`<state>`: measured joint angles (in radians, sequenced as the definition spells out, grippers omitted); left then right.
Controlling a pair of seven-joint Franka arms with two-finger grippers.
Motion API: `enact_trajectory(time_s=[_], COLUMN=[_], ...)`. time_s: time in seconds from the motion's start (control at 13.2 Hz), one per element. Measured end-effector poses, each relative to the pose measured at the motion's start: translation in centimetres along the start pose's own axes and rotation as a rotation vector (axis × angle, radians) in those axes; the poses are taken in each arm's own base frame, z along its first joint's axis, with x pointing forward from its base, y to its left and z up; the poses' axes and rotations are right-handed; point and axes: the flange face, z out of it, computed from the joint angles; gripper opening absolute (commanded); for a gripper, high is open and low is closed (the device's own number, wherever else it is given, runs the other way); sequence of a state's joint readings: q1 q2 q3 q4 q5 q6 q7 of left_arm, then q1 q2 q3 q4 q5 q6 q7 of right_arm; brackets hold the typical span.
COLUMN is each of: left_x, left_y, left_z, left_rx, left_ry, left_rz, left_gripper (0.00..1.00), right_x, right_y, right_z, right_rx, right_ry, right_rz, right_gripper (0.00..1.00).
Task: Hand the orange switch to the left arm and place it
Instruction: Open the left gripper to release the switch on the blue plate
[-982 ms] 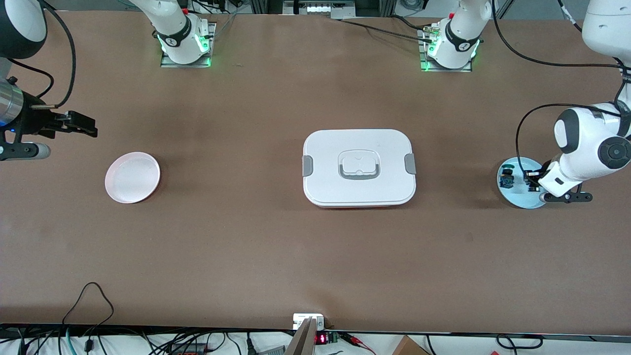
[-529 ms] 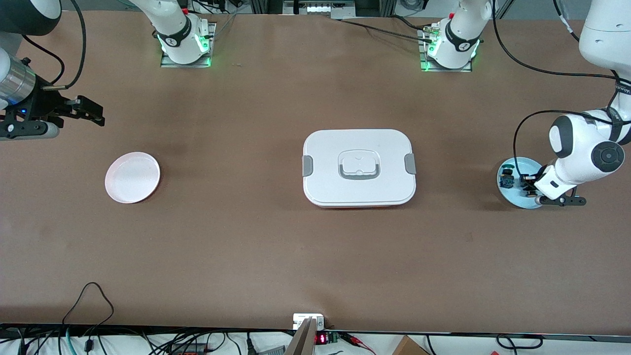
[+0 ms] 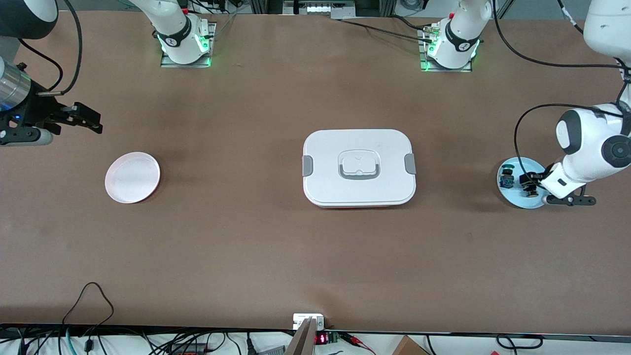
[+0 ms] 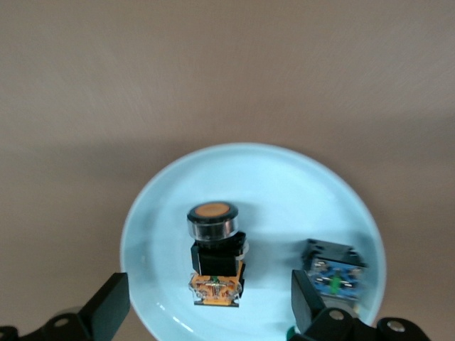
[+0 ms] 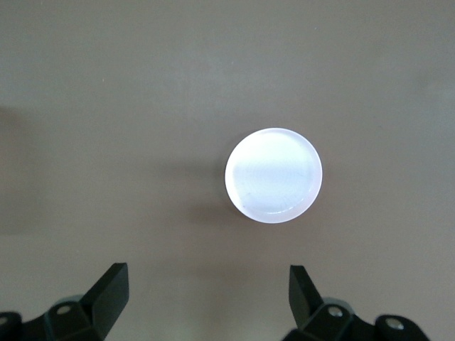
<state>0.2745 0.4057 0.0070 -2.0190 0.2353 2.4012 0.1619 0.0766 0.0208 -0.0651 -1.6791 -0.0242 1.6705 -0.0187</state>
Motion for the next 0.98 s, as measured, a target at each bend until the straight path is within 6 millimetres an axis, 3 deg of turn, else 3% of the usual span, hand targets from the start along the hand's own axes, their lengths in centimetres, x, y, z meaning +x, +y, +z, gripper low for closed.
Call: enact_trajectory(time_s=[0.3, 0.53, 0.83, 0.98], left_x=[-0.2, -3.1, -5.2, -5.4], left_y=[3.9, 6.2, 6.0, 6.2], left_z=[-14.2, -24.3, -32.5, -34.8], left_rx=[0.046, 0.017, -0.082, -0.084], left_ry=[0.088, 0.151, 0.141, 0.138], left_rz=[0.056, 0.044, -0.005, 0.002], left_gripper=[1.00, 1.00, 1.00, 1.00], right_x=[0.1, 0.1, 0.2, 0.0], right_y=[0.1, 0.1, 0.1, 0.1], right_z=[-0.9, -0.9, -1.4, -1.4], right_rx=[-0.001, -0.001, -0.001, -0.001], right_ry=[0.018, 0.019, 0.027, 0.015], right_rz=[-0.013, -0.018, -0.018, -0.019], right_gripper=[1.00, 1.00, 1.00, 1.00])
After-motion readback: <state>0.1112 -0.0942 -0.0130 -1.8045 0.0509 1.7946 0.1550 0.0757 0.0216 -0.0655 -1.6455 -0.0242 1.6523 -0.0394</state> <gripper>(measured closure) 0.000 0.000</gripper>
